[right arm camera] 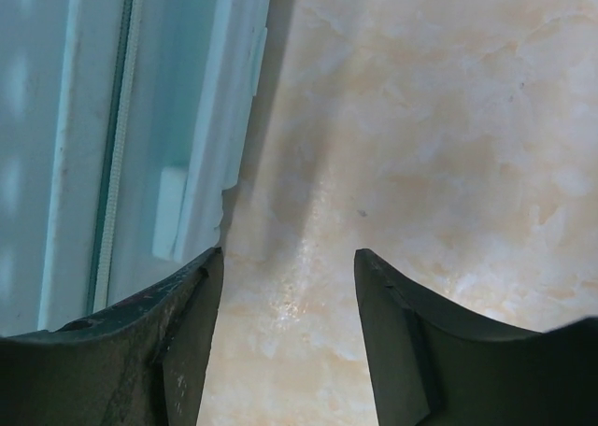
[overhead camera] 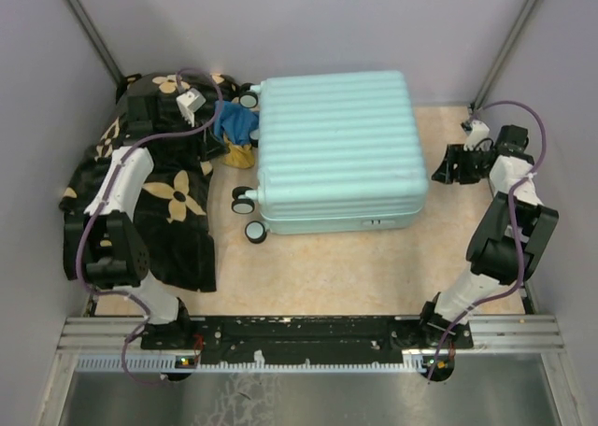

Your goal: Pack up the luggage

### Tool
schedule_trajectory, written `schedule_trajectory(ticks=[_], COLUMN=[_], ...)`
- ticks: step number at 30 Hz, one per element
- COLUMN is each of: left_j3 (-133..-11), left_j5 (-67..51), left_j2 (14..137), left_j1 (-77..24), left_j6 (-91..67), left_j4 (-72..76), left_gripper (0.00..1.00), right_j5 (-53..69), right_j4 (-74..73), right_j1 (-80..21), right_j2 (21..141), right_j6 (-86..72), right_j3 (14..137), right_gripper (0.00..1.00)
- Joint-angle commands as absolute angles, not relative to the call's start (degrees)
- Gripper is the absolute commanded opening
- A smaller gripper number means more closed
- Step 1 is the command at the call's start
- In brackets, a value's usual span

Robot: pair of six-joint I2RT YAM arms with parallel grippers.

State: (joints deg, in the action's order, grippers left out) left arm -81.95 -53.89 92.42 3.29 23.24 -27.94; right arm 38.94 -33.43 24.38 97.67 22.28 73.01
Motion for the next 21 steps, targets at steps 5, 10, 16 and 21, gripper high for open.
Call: schedule_trajectory(ticks=[5, 10, 16, 21], left_j3=[-84.88, -96.41, -101.17, -105.42], left_j5=[-47.77, -41.01, -38.84, -38.81], left_j2=[100.74, 108.15, 114.45, 117.60], left_j1=[-0.92, -0.23, -0.09, 0.07], left_j6=[20.24, 17.57, 10.96, 8.77], left_j4=[-17.05, -17.64, -13.65, -12.09], left_gripper=[0.62, 0.64, 0.63, 0.65], right_j5=[38.37, 41.77, 47.90, 46.32], right_j4=[-38.93, -47.34, -43.79, -33.88], right_j1=[27.90, 33.14, 32.72, 23.77], right_j2=[96.05, 85.33, 69.71, 63.74], right_j6=[23.43, 32.92, 36.72, 28.89], right_j3=[75.34, 66.97, 51.84, 44.22], right_gripper=[0.48, 0.42, 0.32, 0.31])
